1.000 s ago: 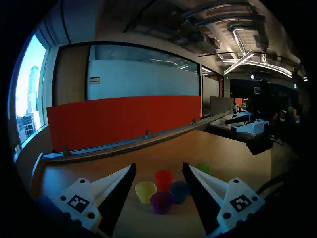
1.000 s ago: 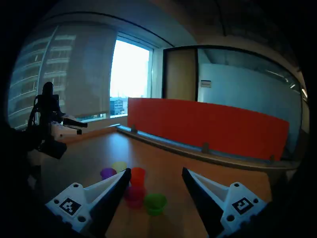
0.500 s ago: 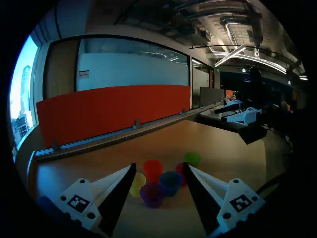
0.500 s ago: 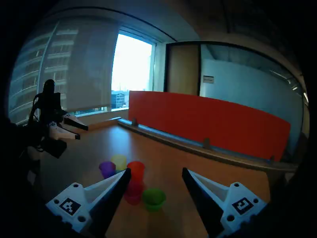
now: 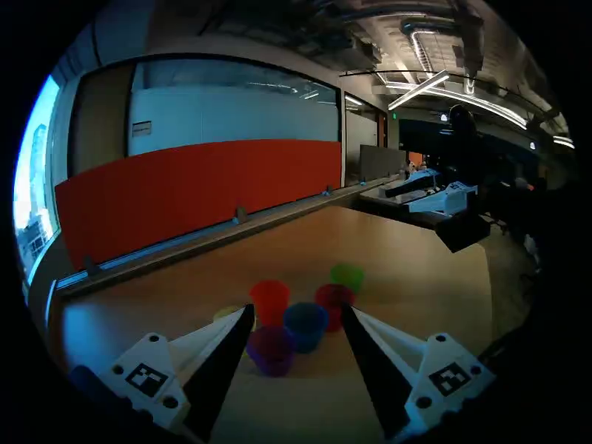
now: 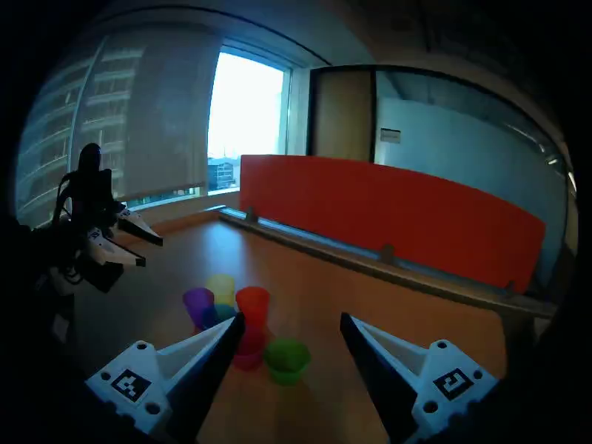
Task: Pour water
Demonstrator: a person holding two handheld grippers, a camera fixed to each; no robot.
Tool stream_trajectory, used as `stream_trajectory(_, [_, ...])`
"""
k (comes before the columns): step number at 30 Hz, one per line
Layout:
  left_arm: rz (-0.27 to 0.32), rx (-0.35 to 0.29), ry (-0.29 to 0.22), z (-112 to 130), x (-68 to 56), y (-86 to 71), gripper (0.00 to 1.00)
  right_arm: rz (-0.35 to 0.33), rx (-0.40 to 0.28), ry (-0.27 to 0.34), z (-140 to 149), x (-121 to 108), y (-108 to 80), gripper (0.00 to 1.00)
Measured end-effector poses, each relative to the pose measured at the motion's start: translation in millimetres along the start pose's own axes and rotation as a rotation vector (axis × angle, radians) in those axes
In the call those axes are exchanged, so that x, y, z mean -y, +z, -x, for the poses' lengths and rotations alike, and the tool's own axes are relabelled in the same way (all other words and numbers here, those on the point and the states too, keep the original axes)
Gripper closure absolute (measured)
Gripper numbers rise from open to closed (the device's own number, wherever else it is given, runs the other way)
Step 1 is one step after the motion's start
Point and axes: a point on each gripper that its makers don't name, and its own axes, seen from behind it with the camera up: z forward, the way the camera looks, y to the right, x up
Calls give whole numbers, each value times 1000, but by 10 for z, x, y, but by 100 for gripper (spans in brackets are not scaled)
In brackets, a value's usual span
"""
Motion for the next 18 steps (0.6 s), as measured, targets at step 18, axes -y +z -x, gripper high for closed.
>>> stream_trajectory(18, [87, 127, 7, 548, -205, 348, 14, 0, 37, -13, 102, -68, 52, 0])
